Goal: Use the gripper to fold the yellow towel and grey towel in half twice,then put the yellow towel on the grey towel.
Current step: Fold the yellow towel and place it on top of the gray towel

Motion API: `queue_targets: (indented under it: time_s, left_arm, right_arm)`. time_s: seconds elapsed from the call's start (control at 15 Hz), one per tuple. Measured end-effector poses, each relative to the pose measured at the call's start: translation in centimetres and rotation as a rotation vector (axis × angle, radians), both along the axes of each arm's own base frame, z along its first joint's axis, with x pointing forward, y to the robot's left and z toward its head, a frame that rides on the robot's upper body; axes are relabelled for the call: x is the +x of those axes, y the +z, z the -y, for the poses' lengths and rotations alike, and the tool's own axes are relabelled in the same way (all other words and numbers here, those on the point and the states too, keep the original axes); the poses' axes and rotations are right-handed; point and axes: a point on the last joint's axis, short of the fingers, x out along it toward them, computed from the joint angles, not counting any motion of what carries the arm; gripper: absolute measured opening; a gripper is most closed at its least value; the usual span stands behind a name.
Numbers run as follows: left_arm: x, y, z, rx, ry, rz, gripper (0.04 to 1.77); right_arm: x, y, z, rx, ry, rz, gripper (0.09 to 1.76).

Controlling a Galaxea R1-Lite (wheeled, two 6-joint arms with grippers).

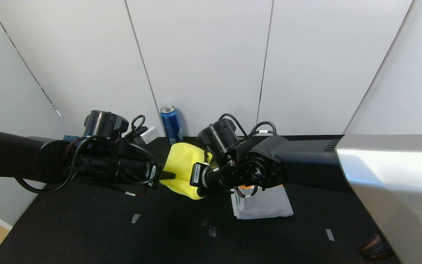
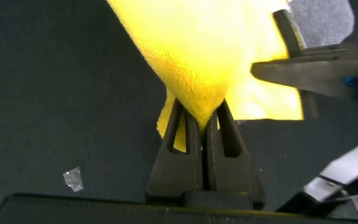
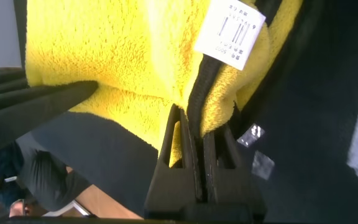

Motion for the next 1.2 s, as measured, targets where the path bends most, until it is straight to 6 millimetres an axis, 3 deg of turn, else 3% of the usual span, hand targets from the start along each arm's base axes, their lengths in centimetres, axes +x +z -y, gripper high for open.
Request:
queue_targets:
  time_s: [0.47,1.2]
  left_arm:
    - [-1.0,1.7,4.7,0.043,-0.016,0.059,0.13]
    - [-1.4,2.3,13.5,0.031,-0.114,0.096,0.13]
  right_arm:
    - [1.2,3.6,5.3,-0.031,-0.088,0.009,0.14]
    - [1.5,5.7,12.1,-0.083,-0.172,0.030,0.14]
